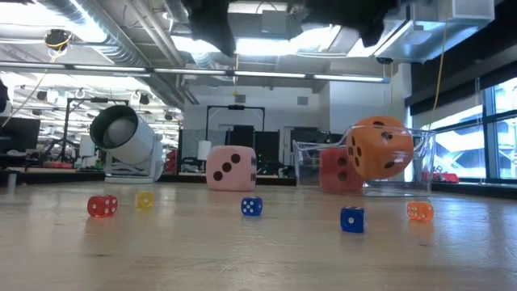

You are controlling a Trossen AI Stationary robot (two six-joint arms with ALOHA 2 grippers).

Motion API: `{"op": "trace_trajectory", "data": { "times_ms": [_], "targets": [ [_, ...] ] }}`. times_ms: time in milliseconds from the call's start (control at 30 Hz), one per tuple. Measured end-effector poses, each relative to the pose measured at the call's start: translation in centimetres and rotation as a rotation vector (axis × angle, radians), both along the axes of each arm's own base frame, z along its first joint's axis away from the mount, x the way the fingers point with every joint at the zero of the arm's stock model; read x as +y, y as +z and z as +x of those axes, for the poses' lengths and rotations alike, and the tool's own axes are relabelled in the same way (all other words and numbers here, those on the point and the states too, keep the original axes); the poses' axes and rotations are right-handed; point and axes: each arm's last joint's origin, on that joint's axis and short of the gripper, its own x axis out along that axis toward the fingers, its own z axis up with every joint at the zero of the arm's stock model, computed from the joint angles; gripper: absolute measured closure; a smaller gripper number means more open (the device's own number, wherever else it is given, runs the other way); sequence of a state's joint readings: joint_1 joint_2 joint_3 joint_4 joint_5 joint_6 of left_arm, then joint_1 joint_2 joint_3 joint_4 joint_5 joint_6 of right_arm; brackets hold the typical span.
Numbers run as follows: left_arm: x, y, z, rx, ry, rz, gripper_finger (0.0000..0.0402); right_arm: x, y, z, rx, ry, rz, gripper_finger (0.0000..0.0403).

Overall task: Pick & Place Dice
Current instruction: Put the large pink die in the bin

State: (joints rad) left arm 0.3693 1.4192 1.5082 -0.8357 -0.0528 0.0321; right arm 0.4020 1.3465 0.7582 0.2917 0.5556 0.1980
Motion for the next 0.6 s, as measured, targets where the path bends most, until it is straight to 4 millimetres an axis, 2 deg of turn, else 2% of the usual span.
{"op": "trace_trajectory", "data": {
  "times_ms": [167, 333, 467, 600],
  "targets": [
    [6.1, -1.4, -1.4, -0.034, -0.010, -0.140, 0.0272, -1.2, -1.1, 1.3, 0.020, -0.019, 0.036, 0.0276],
    [11.2, -3.6, -2.4, -0.081, -0.012, -0.260, 0.0272, -1.6, -2.2, 2.3, 0.021, -0.043, 0.039, 0.0276],
    [14.4, -6.2, -2.3, -0.087, -0.002, -0.341, 0.0272, -1.6, -3.2, 3.2, 0.001, -0.052, 0.043, 0.0276],
    [16.3, -9.3, -1.7, -0.032, 0.018, -0.402, 0.0272, -1.4, -3.9, 4.1, 0.000, -0.055, 0.043, 0.0276]
  ]
}}
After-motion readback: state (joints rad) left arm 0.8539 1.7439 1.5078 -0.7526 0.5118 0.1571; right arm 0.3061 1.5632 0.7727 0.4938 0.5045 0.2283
